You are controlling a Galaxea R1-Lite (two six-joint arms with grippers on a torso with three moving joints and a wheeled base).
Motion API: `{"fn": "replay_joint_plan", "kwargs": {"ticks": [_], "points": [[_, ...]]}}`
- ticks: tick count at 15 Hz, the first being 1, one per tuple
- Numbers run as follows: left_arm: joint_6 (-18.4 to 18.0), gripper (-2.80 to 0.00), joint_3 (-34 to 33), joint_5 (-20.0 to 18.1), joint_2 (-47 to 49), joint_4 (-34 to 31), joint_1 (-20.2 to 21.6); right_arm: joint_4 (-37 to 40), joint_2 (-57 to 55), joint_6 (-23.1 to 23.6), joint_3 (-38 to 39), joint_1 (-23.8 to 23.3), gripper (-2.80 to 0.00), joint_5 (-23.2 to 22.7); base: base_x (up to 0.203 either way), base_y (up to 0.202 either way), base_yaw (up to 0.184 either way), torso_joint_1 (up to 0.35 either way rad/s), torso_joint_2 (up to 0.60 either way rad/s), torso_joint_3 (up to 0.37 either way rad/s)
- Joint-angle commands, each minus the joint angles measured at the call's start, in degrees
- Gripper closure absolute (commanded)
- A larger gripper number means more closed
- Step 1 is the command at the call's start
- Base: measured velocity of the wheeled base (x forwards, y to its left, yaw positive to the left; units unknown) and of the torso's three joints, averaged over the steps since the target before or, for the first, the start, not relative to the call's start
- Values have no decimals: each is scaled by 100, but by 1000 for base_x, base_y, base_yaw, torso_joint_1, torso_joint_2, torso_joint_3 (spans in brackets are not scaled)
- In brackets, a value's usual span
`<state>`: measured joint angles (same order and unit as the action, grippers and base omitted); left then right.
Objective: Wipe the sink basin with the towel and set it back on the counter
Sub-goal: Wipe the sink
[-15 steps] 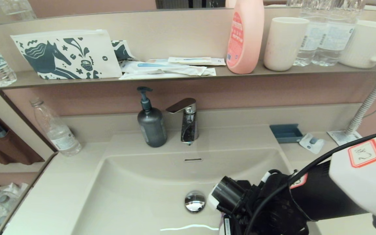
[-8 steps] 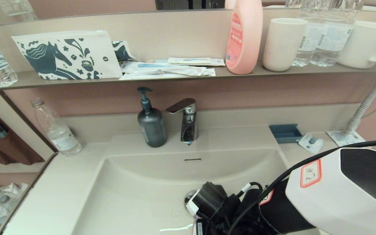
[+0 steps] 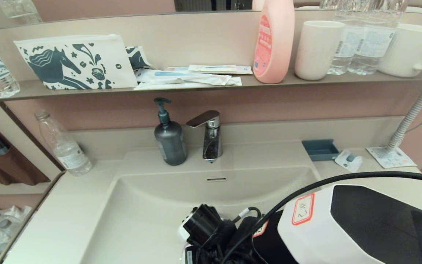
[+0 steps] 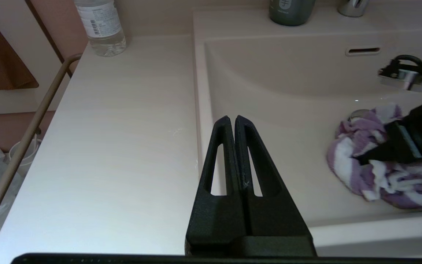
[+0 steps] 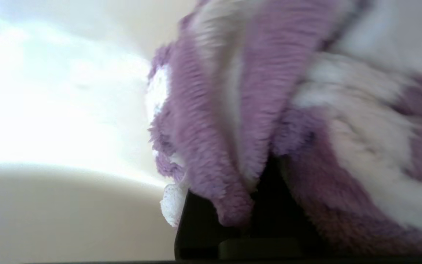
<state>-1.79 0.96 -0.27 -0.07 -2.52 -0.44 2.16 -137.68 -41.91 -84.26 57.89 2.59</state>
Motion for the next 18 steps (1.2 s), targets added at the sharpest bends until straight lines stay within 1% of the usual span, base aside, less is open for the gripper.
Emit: {"fn": "replay_joint_plan", "kwargs": {"ticks": [1,3,7,10,12,13,14,16,18], "points": [[-4,0,0,0,7,-3,0,-5,-293,-20,-454,27,0,-43,0,0,0,0,0,0],[0,0,0,0,7,-3,0,-5,-385,-12,-877,29,0,-177,0,0,0,0,0,0],[-5,0,0,0,7,-3,0,-6,-844,-16,-2058,28,0,-198,0,0,0,0,0,0],[3,0,0,0,7,-3,0,-31,-1033,16,-2420,29,0,-163,0,0,0,0,0,0],[-1,0,0,0,7,-3,0,-60,-1122,244,-2502,0,0,-33,0,0,0,0,0,0],[-5,0,0,0,7,-3,0,-220,-1225,335,-2585,-13,0,137,0,0,0,0,0,0],[-4,0,0,0,7,-3,0,-538,-1355,443,-2644,-21,0,365,0,0,0,0,0,0],[-5,0,0,0,7,-3,0,-1055,-1483,955,-2657,-46,0,690,0,0,0,0,0,0],[3,0,0,0,7,-3,0,-1121,-1499,1213,-2671,-65,0,829,0,0,0,0,0,0]]}}
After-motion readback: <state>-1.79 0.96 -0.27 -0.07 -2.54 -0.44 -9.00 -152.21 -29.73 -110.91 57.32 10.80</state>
